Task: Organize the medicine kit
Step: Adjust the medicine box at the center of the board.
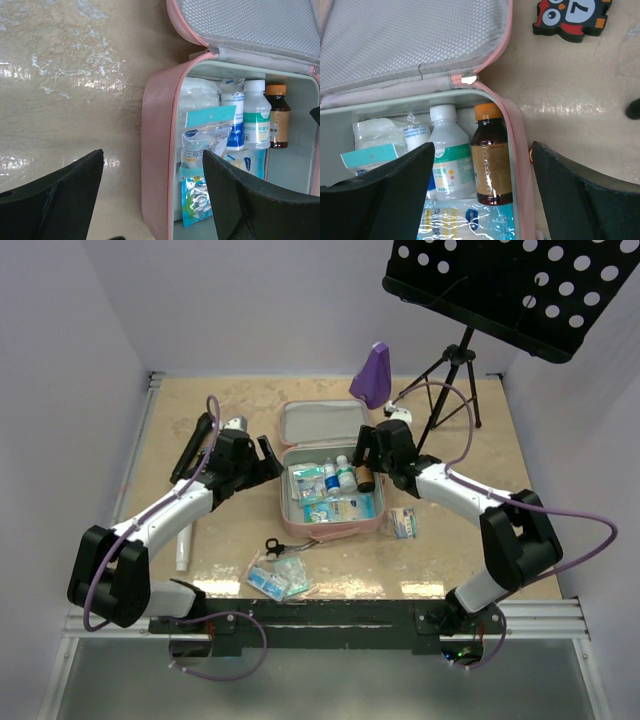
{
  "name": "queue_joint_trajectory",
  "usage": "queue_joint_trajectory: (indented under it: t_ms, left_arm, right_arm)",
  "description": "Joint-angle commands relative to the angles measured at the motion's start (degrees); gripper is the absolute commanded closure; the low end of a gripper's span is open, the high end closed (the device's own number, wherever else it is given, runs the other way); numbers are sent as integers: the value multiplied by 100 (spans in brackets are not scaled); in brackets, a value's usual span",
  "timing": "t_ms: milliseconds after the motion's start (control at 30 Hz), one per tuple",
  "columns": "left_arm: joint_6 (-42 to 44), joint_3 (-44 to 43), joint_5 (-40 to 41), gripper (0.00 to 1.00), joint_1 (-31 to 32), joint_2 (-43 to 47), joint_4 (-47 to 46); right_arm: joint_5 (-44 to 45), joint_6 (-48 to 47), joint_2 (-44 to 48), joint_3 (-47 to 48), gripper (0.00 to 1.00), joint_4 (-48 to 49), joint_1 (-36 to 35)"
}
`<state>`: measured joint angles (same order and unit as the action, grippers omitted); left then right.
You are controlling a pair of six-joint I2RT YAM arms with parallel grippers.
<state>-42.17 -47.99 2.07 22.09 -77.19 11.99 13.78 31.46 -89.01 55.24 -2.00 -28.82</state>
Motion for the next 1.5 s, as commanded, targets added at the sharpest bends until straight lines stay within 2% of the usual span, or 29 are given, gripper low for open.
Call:
queue_joint_trajectory:
  t_ms: [0,267,533,800,1167,1300,1467]
  left_arm:
    - [192,123,-75,16,-38,55,-206]
    - [183,378,-57,16,-29,81,-206]
    - [174,492,232,17,-29,353,40]
    - [139,650,532,17,-73,608,260]
    - [34,756,760,18,-266,740,445]
    - [69,589,857,18,-371,881,576]
    - [209,229,962,17,-512,1056,796]
  right_arm:
    - [-244,-210,-195,364,19,560,25]
    - [-595,-430,-810,821,29,727,17]
    - [-1123,-378,-1153,979,33,991,-255]
    - [-1149,-167,-1601,1401,32,973,-835]
    - [-1255,-35,-1865,1753,30,1000,-977]
    - [-1185,-105,-1795,1893,26,886,-977]
    - [-685,-114,-1330,1876,15,588,-977]
